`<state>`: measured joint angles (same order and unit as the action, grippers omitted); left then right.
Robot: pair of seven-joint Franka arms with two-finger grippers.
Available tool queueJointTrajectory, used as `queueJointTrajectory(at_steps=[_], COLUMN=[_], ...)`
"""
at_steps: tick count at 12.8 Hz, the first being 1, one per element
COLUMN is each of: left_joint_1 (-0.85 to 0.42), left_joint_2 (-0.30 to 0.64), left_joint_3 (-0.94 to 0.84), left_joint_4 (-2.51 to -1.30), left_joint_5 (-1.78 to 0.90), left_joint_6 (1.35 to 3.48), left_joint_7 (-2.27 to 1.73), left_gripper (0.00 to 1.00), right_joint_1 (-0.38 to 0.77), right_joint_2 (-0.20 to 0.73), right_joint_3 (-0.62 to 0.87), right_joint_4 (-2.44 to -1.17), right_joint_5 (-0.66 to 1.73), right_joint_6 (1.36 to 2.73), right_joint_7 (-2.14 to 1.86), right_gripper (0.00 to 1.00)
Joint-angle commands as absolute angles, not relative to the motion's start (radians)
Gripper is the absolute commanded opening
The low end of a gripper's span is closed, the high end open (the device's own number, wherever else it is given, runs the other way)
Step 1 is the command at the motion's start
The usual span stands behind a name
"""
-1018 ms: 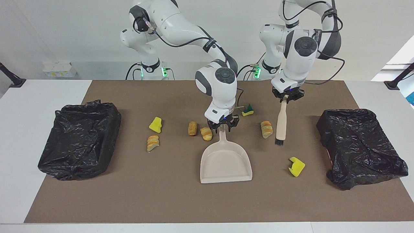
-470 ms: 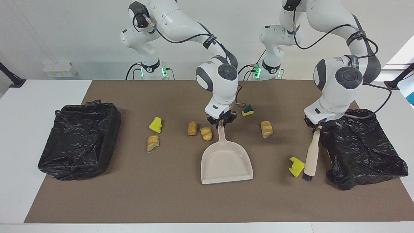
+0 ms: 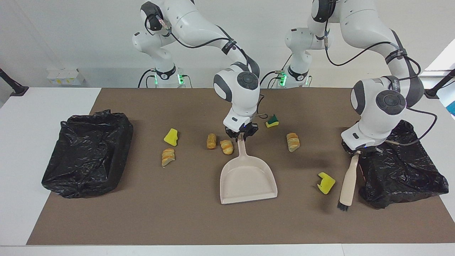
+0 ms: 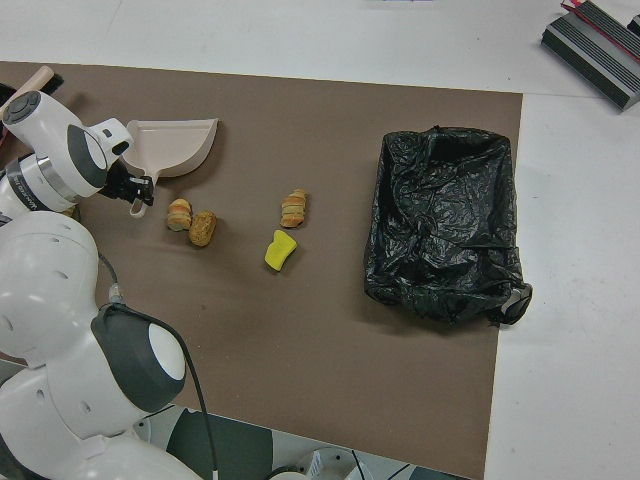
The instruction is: Sweep and dump trash in bin
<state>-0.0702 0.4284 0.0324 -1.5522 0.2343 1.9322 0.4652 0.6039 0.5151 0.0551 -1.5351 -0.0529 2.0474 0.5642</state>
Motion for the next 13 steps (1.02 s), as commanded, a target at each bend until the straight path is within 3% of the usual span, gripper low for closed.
queueJointTrajectory(at_steps=[1,3,6,11,13], left_joint_1=[-0.072,-0.075,-0.113,-0.243,-0.32], left_joint_2=[0.388,0.342,0.301,0.102,0.077], left_joint_3=[0.02,0.018,0.012,0.011,0.011], left_joint_4=[-1.627,-1.712,-1.772,-1.994,-2.022], left_joint_5=[0.244,0.244,0.242,0.157,0.132], left_joint_6=[1.936,1.934,1.889,1.807,1.801], left_joint_7=[0.506,0.509,0.502,0.324,0.202], left_gripper=[0.0,0.0,0.0,0.0,0.0], right_joint_1=[0.591,0.598,0.522,0.401,0.402], right_joint_2=[0.46,0.431,0.368,0.287,0.285], right_joint_3=[0.064,0.064,0.064,0.064,0.064], right_joint_4=[-1.566,-1.569,-1.571,-1.574,-1.578], right_joint_5=[-0.06,-0.055,-0.045,-0.009,-0.009], right_joint_6=[2.036,2.023,1.903,1.738,1.73], right_joint_7=[0.517,0.305,-0.022,-0.516,-0.613], right_gripper=[0.0,0.0,0.0,0.0,0.0])
